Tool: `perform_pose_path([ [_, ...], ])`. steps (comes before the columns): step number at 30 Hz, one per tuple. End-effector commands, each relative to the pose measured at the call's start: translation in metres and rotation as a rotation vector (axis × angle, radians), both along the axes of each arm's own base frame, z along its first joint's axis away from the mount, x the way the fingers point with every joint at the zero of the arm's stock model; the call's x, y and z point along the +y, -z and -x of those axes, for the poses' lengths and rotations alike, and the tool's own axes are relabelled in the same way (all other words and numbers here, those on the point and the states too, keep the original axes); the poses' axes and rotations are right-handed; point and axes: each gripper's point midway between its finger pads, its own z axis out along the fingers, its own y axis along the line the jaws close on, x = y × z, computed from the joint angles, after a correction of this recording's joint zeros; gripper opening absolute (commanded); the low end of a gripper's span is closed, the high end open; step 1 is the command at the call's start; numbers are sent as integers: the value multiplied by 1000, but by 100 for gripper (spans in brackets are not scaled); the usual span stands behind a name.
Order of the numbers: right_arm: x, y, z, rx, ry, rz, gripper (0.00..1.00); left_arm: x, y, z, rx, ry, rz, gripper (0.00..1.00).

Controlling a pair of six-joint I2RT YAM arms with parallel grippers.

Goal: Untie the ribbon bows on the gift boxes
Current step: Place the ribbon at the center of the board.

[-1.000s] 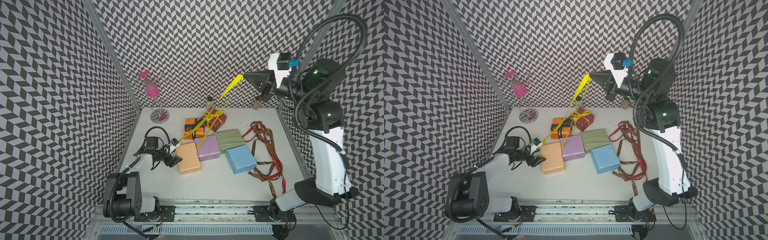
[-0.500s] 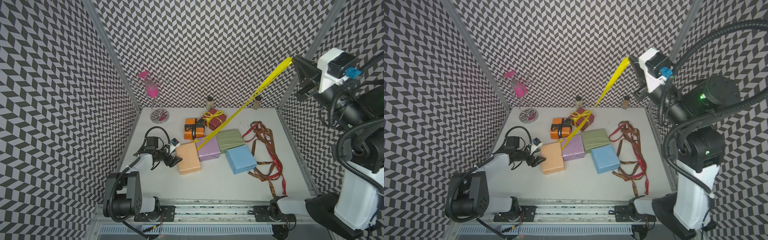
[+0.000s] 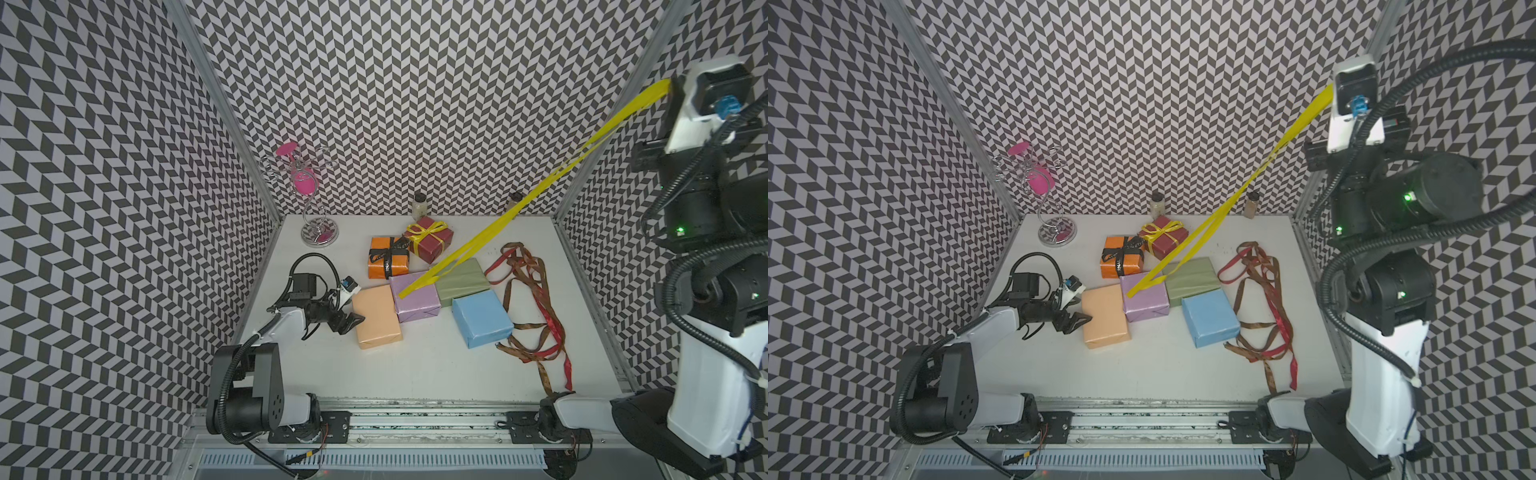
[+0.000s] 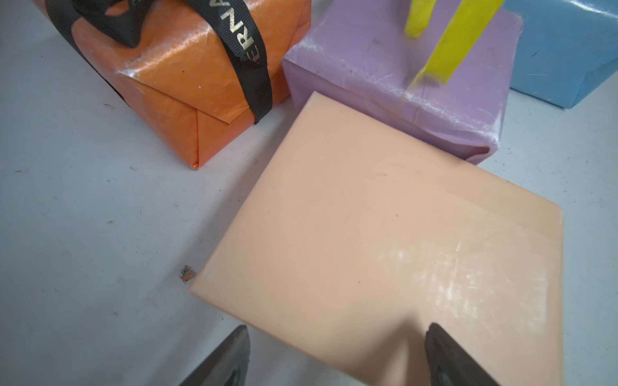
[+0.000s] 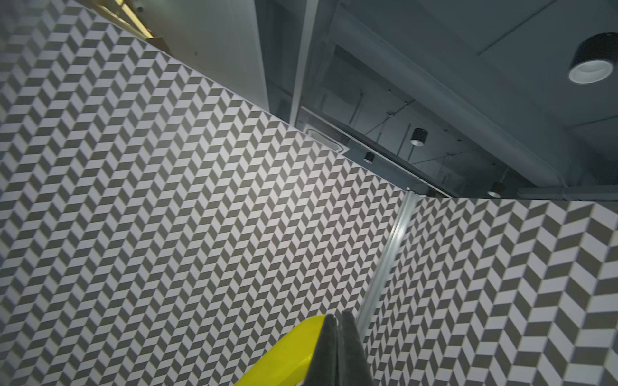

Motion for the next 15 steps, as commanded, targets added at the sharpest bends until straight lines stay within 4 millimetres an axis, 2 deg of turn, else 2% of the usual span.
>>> perform_pose_path([
  [1, -37, -26, 44, -135, 156, -72, 0, -1, -3, -3, -16, 12, -7, 82],
  [3, -41, -25, 49, -139, 181, -68, 0, -2, -3, -3, -14, 13, -4, 82],
  [5, -41, -19, 43, -118, 200, -49, 0, -2, -4, -3, -16, 13, -1, 82],
  [9, -34, 5, 17, -55, 205, -25, 0, -3, -7, -5, -25, 15, 9, 82],
  [12, -28, 37, -20, 31, 191, -5, 0, -4, -9, -5, -29, 15, 17, 82],
  [15, -36, 78, -66, 128, 188, -14, 0, -6, -12, -5, -38, 21, 26, 82],
])
